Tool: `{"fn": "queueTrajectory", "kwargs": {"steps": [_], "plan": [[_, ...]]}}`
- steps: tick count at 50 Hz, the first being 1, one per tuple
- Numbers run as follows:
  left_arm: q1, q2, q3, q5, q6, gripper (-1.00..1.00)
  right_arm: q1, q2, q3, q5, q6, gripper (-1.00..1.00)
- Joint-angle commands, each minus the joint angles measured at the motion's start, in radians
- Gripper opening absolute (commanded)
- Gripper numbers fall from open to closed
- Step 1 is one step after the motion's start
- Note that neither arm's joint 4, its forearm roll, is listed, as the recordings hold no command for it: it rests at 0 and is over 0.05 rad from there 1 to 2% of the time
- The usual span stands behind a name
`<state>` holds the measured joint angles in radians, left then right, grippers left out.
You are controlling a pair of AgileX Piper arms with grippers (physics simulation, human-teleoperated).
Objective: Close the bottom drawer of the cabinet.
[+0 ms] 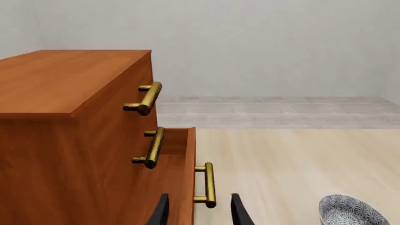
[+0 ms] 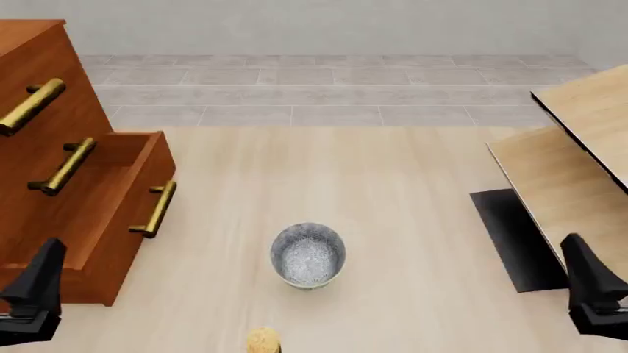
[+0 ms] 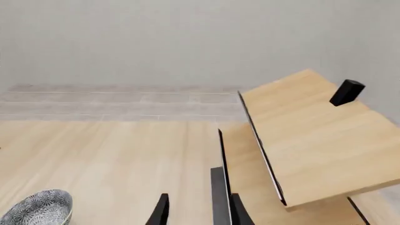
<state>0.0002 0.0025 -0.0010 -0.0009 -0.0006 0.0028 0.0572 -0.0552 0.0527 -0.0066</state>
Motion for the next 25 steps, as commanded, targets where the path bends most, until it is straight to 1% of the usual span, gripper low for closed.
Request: {"fn": "queueTrajectory", "kwargs": {"steps": [1, 18, 25], "plan": [[0.002, 0.014, -0.001, -0.007, -0.006, 1.00, -0.008, -0.045, 0.052, -0.058, 0.008, 1.00], [-0.005, 0.015, 0.000, -0.003, -0.010, 1.00, -0.012, -0.052, 0.053, -0.051, 0.014, 1.00], [-0.022, 0.025, -0.001, -0.012, -0.021, 1.00, -0.009, -0.050, 0.051, -0.049, 0.015, 1.00]]}}
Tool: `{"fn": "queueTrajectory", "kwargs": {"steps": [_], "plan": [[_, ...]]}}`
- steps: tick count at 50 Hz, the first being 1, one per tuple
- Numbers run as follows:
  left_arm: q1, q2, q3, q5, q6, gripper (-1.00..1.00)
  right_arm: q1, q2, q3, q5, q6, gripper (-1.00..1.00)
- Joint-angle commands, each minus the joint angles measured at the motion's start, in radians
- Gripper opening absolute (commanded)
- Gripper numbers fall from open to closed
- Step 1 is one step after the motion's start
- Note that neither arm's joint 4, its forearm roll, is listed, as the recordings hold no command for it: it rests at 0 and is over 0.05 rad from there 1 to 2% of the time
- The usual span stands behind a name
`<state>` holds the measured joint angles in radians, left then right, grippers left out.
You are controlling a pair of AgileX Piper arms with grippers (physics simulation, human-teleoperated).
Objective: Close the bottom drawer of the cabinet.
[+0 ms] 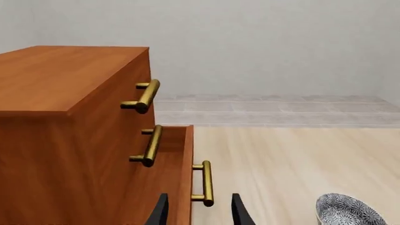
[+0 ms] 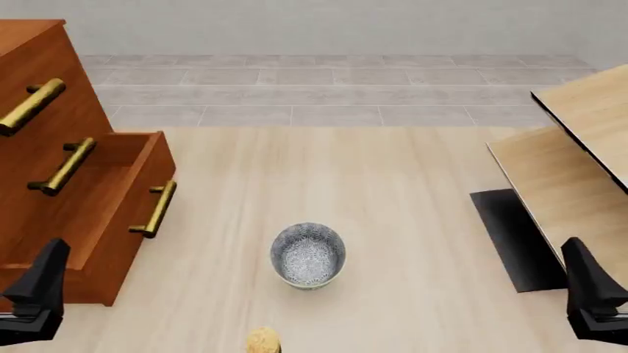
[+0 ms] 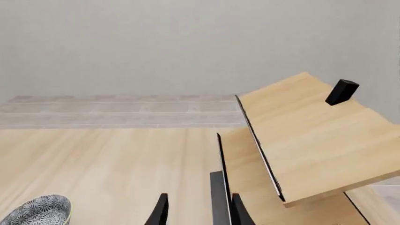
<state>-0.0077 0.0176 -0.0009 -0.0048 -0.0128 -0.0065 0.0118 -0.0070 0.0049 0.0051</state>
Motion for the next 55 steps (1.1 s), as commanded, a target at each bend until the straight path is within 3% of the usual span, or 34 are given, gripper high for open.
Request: {"fn": "queueTrajectory", "kwargs": {"steps": [1, 10, 28, 32, 55], "plan": [[-0.018, 0.023, -0.001, -0.019, -0.014, 1.00, 0.002, -0.004, 0.002, -0.001, 0.003, 1.00], [-0.066, 0.180, -0.011, -0.151, -0.012, 1.00, 0.009, -0.001, 0.006, -0.005, 0.002, 1.00], [-0.134, 0.332, -0.046, -0.263, -0.029, 1.00, 0.009, 0.007, 0.005, -0.013, 0.005, 1.00], [-0.155, 0.445, -0.057, -0.344, -0.048, 1.00, 0.012, 0.011, 0.006, -0.017, 0.007, 1.00], [-0.292, 0.611, -0.127, -0.437, -0.072, 1.00, 0.013, 0.019, 0.006, -0.026, 0.007, 1.00]]}}
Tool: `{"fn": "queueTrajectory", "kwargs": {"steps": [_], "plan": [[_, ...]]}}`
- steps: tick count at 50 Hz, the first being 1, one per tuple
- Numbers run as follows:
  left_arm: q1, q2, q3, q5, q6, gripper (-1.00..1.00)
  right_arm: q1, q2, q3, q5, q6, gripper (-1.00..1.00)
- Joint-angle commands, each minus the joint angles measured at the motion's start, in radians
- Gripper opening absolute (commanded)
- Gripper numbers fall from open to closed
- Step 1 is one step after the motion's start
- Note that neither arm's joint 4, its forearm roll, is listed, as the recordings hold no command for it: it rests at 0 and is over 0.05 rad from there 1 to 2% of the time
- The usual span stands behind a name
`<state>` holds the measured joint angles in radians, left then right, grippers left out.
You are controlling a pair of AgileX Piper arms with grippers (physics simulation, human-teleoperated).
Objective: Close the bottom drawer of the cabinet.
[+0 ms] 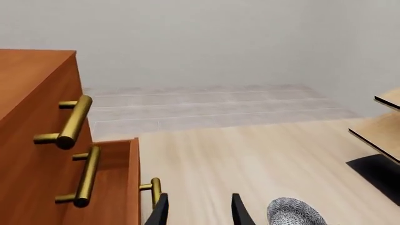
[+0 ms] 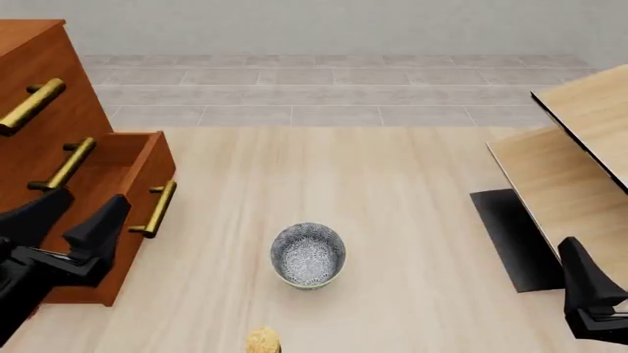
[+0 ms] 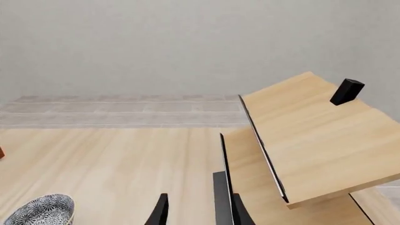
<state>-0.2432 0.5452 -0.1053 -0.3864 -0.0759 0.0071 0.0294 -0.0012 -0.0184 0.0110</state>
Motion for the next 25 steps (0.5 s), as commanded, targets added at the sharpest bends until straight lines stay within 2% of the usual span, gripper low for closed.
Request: {"fn": "queueTrajectory", "kwargs": {"steps": [1, 6, 16, 25], "plan": [[-0.064, 0.092, -0.025, -0.061, -0.014, 1.00, -0.001, 0.001, 0.000, -0.002, 0.002, 1.00], [-0.085, 0.121, -0.034, -0.077, -0.030, 1.00, -0.002, 0.003, 0.000, -0.004, 0.004, 1.00], [-0.149, 0.259, -0.035, -0.187, -0.097, 1.00, -0.003, -0.004, -0.001, 0.002, 0.007, 1.00], [-0.189, 0.355, -0.027, -0.277, -0.128, 1.00, -0.006, -0.008, 0.000, 0.005, 0.010, 1.00]]}}
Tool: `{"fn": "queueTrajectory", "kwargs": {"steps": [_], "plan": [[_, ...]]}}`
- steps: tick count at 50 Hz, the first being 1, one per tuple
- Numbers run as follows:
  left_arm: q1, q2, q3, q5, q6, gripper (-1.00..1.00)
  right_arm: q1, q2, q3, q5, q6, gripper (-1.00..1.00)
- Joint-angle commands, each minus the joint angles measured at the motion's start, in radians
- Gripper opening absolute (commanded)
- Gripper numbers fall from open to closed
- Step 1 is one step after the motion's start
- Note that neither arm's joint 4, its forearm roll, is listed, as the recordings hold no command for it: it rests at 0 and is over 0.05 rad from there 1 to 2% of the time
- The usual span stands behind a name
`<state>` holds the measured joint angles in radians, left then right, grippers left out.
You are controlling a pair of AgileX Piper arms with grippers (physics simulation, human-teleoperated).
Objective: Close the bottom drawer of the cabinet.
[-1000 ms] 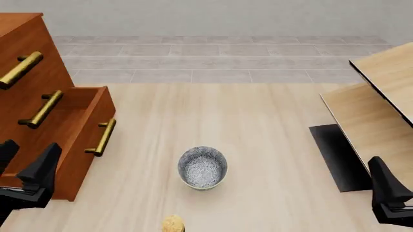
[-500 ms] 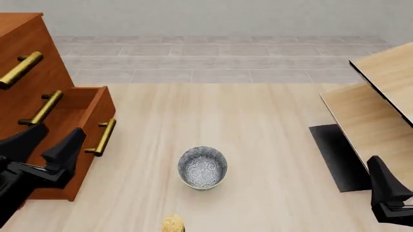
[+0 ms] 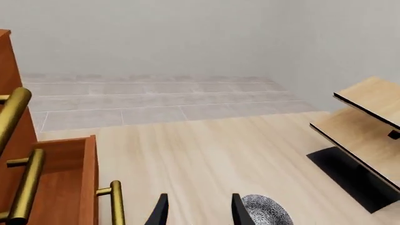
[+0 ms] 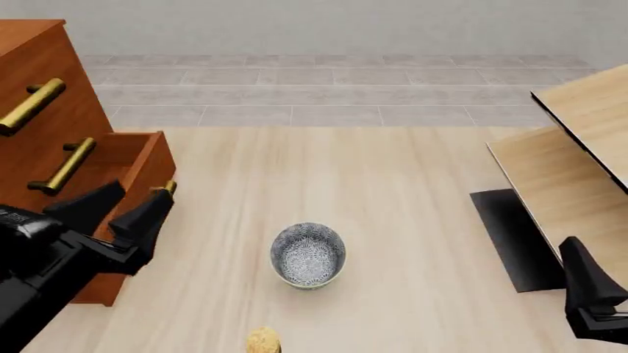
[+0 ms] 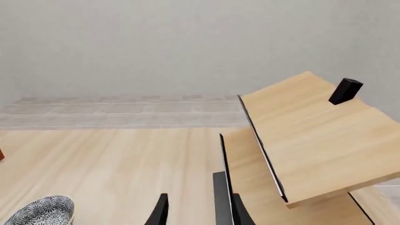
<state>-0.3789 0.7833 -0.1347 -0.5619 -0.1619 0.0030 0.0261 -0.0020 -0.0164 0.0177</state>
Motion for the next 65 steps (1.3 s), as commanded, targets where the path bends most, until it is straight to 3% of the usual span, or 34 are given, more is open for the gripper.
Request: {"fn": "queueTrajectory", "kwargs": {"steps": [1, 15, 22, 30, 65], "plan": [[-0.056, 0.127, 0.003, -0.110, -0.043, 1.00, -0.002, -0.007, 0.000, 0.006, 0.003, 1.00], [-0.081, 0.255, 0.048, -0.311, -0.056, 1.00, -0.002, -0.005, 0.000, 0.006, 0.002, 1.00], [-0.095, 0.393, 0.086, -0.506, -0.093, 1.00, -0.003, -0.008, 0.000, 0.010, 0.000, 1.00], [-0.117, 0.527, 0.095, -0.646, -0.094, 1.00, -0.003, -0.012, 0.000, 0.015, -0.002, 1.00], [-0.115, 0.711, 0.028, -0.658, -0.186, 1.00, 0.004, -0.016, 0.001, 0.024, -0.017, 1.00]]}}
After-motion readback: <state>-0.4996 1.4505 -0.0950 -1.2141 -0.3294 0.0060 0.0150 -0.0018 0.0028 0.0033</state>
